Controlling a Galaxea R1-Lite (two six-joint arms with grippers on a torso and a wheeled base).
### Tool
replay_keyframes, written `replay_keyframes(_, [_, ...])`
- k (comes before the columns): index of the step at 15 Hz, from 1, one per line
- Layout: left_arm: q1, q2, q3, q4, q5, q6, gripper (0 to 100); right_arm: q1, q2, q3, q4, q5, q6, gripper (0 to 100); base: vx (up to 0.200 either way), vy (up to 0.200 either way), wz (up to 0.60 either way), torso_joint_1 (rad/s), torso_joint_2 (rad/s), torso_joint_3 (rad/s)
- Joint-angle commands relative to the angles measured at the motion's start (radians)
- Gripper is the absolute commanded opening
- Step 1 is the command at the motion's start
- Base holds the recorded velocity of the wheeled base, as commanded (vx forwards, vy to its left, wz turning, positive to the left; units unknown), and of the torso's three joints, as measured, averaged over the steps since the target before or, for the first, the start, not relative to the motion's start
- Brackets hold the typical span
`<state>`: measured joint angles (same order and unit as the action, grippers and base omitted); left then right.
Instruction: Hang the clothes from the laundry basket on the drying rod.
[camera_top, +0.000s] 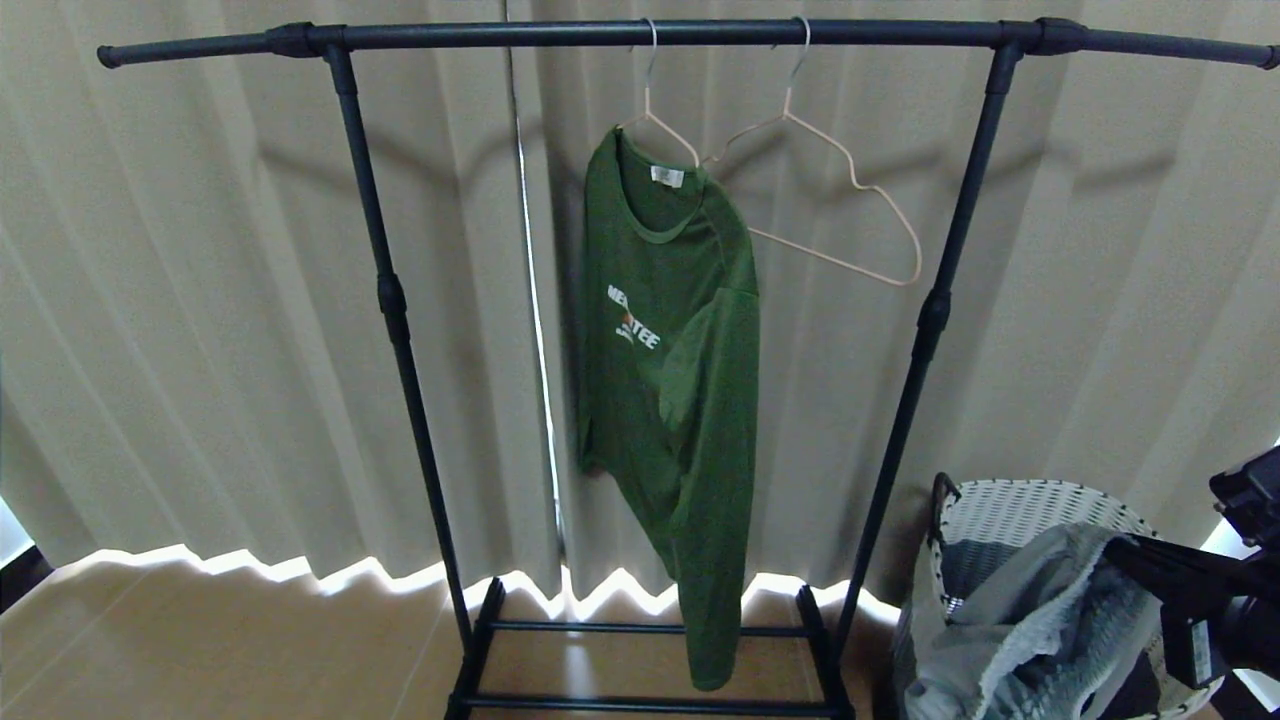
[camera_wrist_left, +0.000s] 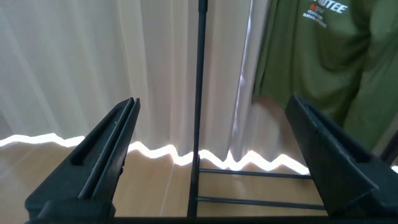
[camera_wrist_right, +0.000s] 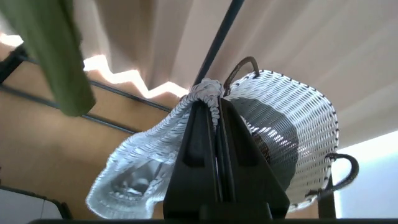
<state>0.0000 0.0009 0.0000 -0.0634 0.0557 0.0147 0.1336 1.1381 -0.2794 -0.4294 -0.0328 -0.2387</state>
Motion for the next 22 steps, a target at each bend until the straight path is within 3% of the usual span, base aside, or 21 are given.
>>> replay_keyframes(1, [0.000,0.002,0.000,-0.001,-0.001,0.002,100,0.029,0.011,0.002,0.000,-0.001,-0.001,0,0.000,0.000,0.00,0.000,0.00,0.000])
replay_keyframes(4, [0.000,0.002,0.000,-0.001,-0.020,0.021,100,0.044,0.040,-0.003,-0.003,0.013,-0.002,0,0.000,0.000,0.00,0.000,0.00,0.000])
replay_keyframes(7, [0.000,-0.001,0.000,-0.093,-0.148,0.090,100,0.087,0.063,-0.020,-0.005,0.051,-0.001,0,0.000,0.000,0.00,0.000,0.00,0.000])
replay_keyframes(10, [-0.006,0.002,-0.032,-0.122,-0.271,0.085,100,0.135,0.063,-0.055,-0.005,0.077,0.002,0,0.000,0.000,0.00,0.000,0.00,0.000])
replay_keyframes(12, [-0.018,0.056,-0.098,-0.119,-0.409,0.048,100,0.152,0.065,-0.081,-0.005,0.129,0.002,0,0.000,0.000,0.00,0.000,0.00,0.000])
replay_keyframes(13, [-0.025,0.084,-0.112,-0.119,-0.424,0.039,100,0.156,0.063,-0.084,-0.005,0.134,0.002,0,0.000,0.000,0.00,0.000,0.00,0.000])
replay_keyframes(19, [-0.164,0.657,-0.316,-0.142,-0.432,0.036,100,0.224,0.069,-0.167,-0.006,0.191,0.029,0,0.000,0.000,0.00,0.000,0.00,0.000])
replay_keyframes(22, [-0.267,0.890,-0.391,-0.256,-0.427,0.030,100,0.285,0.112,-0.261,-0.005,0.244,0.136,0,0.000,0.000,0.00,0.000,0.00,0.000])
